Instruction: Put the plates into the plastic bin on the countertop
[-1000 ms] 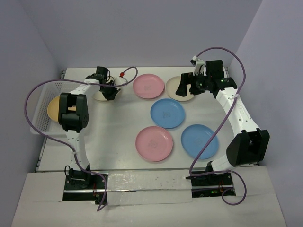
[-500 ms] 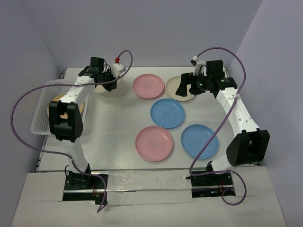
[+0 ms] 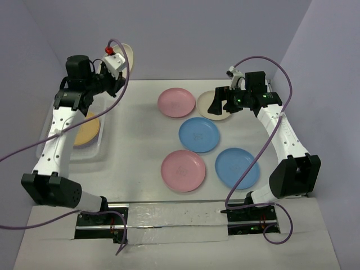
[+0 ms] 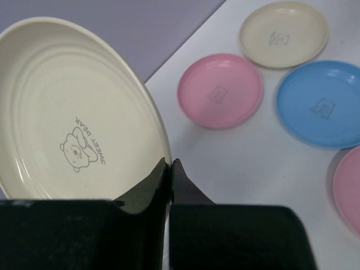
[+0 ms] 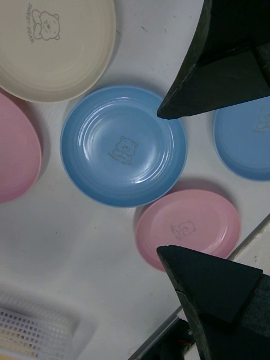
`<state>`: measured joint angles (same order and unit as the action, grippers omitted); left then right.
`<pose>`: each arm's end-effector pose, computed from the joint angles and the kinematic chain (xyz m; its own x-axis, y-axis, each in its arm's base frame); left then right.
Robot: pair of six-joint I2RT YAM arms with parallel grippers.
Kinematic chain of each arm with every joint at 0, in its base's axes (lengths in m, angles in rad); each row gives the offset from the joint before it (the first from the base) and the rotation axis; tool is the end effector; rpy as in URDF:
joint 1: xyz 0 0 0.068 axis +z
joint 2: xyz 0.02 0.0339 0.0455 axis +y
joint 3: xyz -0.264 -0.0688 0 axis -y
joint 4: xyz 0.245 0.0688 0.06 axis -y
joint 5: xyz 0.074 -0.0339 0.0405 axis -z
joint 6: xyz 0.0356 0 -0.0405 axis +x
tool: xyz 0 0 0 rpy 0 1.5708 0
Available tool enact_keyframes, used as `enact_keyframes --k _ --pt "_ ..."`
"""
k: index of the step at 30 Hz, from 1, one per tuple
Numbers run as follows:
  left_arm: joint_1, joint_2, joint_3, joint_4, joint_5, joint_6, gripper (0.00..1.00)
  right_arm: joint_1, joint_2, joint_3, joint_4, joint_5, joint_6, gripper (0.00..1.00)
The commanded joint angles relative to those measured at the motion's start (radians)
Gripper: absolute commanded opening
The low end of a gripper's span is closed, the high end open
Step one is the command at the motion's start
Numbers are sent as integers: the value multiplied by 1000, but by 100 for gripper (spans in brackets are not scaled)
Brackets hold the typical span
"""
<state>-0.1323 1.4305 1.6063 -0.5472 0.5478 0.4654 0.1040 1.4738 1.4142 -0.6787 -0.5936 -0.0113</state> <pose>0.3059 -0.0594 0.4389 -0.0551 0.3938 -0.9175 0.6920 0.6775 0.2493 0.3153 0.0529 0.3519 -0.6637 -0.0787 -0.7438 -0.5051 0.7807 0.3681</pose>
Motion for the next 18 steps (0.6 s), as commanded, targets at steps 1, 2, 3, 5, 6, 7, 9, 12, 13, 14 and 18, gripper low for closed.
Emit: enact_keyframes --k 1,2,3,5,6,7,9,12,13,14,18 --pt "101 -66 -41 -193 -78 189 0 -7 -44 -13 37 -28 8 100" --pt "190 -73 -50 -283 -75 253 0 -6 -44 -22 45 -29 7 100" --pt "220 -74 -60 -311 -87 282 0 -7 -43 -24 48 -28 8 100" --pt "262 -70 -93 -349 -106 356 0 -7 -37 -26 53 -26 10 100" --pt "296 -70 -123 -350 -105 380 0 -7 -34 -25 55 -24 10 100" --pt "321 -65 -144 -348 -106 395 0 -7 -31 -25 60 -23 10 100" --pt "341 -45 -199 -325 -123 418 0 -7 -26 -26 65 -26 10 100" --pt "350 -7 -258 -282 -135 415 0 -7 -21 -29 65 -28 10 100" --pt "350 4 -266 -275 -134 411 0 -7 -22 -29 64 -26 10 100" --pt "350 30 -271 -264 -136 408 0 -6 -24 -31 64 -24 10 100" --pt "362 108 -302 -202 -161 383 0 -7 -37 -46 64 -9 7 100"
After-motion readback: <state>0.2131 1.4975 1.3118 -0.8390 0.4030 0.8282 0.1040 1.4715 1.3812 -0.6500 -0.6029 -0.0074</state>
